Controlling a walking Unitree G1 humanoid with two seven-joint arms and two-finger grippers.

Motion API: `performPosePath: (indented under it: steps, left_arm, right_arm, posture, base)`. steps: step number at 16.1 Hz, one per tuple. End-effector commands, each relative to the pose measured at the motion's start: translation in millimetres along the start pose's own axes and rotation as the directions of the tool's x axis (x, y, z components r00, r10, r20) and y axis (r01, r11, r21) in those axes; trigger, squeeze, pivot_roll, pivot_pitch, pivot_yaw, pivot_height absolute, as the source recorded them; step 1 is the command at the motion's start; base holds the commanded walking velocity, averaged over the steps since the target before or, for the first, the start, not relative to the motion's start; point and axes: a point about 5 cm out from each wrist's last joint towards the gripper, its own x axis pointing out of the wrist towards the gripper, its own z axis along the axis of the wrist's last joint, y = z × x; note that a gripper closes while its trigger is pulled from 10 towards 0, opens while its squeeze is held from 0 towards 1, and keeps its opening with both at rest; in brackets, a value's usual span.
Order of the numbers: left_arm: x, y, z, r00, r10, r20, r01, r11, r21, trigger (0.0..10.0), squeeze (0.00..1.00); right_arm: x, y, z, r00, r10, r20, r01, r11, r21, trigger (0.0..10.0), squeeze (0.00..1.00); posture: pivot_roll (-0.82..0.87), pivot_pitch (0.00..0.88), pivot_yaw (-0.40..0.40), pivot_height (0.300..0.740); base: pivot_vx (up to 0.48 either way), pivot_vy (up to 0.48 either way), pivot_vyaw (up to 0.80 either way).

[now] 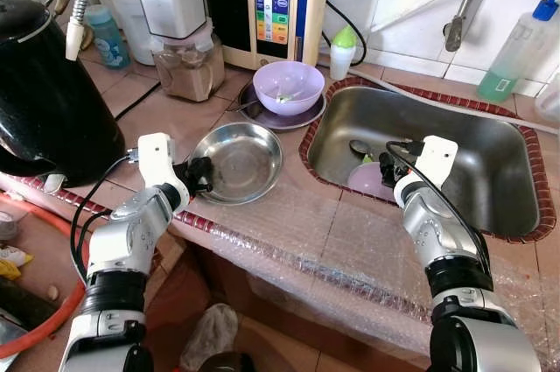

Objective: Kitchen organization

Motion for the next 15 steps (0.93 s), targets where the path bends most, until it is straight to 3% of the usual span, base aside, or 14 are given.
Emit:
performPosePath:
  steps: [1,3,7,9,12,15]
  left_arm:
    - [-1.5,-2.3,-13.0,0.999,0.013,-0.042,-0.012,1.0,0.014,0.0,0.0]
    - [-0.9,-14.0,-12.9,1.0,-0.003,0.012,0.002,1.0,0.023,0.0,0.0]
    - [0.8,-41.5,-2.9,0.988,-0.069,0.138,0.06,0.996,0.065,0.0,0.0]
    - [2.2,-48.4,-0.1,0.983,-0.089,0.162,0.074,0.993,0.093,0.0,0.0]
    - [5.0,-57.8,4.3,0.972,-0.117,0.202,0.094,0.988,0.121,0.0,0.0]
    - [5.6,-67.7,15.1,0.947,-0.17,0.274,0.13,0.979,0.157,0.0,0.0]
  right_arm:
    - [-1.0,4.6,-0.3,0.999,0.034,-0.009,-0.034,0.999,0.031,10.0,0.0]
    - [-3.7,17.2,7.1,0.989,0.141,0.037,-0.144,0.987,0.073,10.0,0.0]
    - [-19.1,39.7,20.8,0.913,0.383,0.141,-0.4,0.908,0.127,10.0,0.0]
    - [-27.8,48.3,23.8,0.86,0.483,0.164,-0.506,0.851,0.144,10.0,0.0]
    - [-48.8,66.6,28.9,0.711,0.681,0.178,-0.703,0.692,0.162,10.0,0.0]
    - [-58.8,74.8,18.2,0.65,0.749,0.127,-0.759,0.635,0.143,10.0,0.0]
  posture:
    - [-0.01,0.0,0.053,0.74]
    - [-0.01,0.0,0.046,0.74]
    - [-0.02,0.0,0.037,0.74]
    - [-0.02,0.0,0.036,0.74]
    - [-0.03,0.0,0.037,0.74]
    - [-0.03,0.0,0.037,0.74]
  base:
    - [0.0,0.0,0.0]
    - [0.0,0.0,0.0]
    - [0.0,0.0,0.0]
    - [0.0,0.0,0.0]
    - [0.0,0.0,0.0]
    - [0.0,0.0,0.0]
